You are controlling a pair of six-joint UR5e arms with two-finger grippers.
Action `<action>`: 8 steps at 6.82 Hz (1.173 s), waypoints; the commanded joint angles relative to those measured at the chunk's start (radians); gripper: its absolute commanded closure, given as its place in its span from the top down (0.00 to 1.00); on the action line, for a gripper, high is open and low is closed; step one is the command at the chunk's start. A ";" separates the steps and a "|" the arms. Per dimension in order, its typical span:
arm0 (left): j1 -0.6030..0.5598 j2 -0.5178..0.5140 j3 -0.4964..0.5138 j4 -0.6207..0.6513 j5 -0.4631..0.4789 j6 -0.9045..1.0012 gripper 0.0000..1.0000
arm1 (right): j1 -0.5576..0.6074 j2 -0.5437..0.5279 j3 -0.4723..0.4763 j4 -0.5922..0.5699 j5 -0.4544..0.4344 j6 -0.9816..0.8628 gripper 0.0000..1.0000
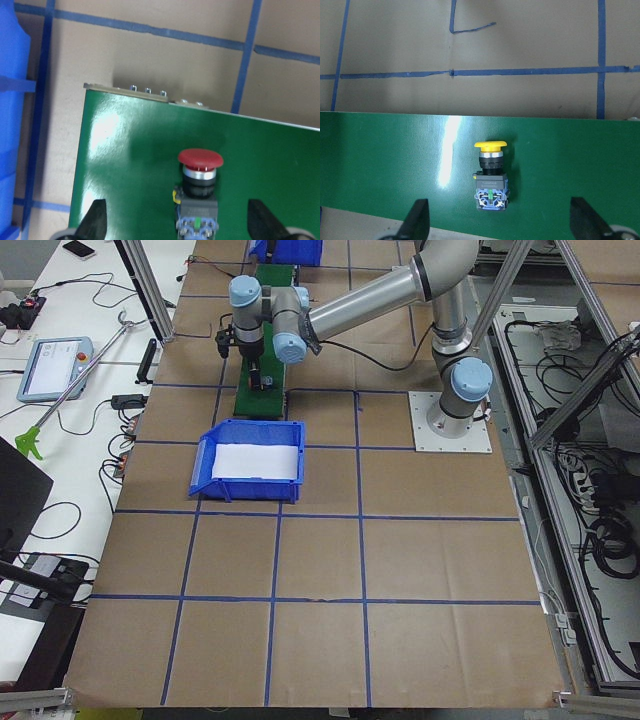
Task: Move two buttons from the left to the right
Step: 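Carry the red button onto the belt while the right gripper moves over the yellow button, then grasp the yellow button with the right gripper while the left gripper withdraws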
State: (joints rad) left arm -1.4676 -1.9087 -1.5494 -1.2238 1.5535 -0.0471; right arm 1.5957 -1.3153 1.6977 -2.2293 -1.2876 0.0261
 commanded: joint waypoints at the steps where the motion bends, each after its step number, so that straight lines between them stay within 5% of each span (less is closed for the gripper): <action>1: -0.017 0.097 0.031 -0.140 -0.027 0.053 1.00 | 0.000 0.053 0.002 0.000 -0.042 -0.002 1.00; 2: -0.020 0.141 0.031 -0.146 -0.027 0.053 1.00 | 0.000 0.077 0.002 -0.001 -0.103 0.003 1.00; 5: -0.020 0.273 0.002 -0.314 -0.013 0.033 1.00 | -0.002 0.159 -0.010 -0.006 -0.104 0.008 1.00; 8: -0.048 0.306 -0.008 -0.345 -0.010 -0.034 1.00 | -0.003 0.188 -0.007 -0.009 -0.107 0.002 1.00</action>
State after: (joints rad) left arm -1.4993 -1.6115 -1.5543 -1.5625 1.5425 -0.0538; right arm 1.5925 -1.1405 1.6891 -2.2394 -1.3930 0.0305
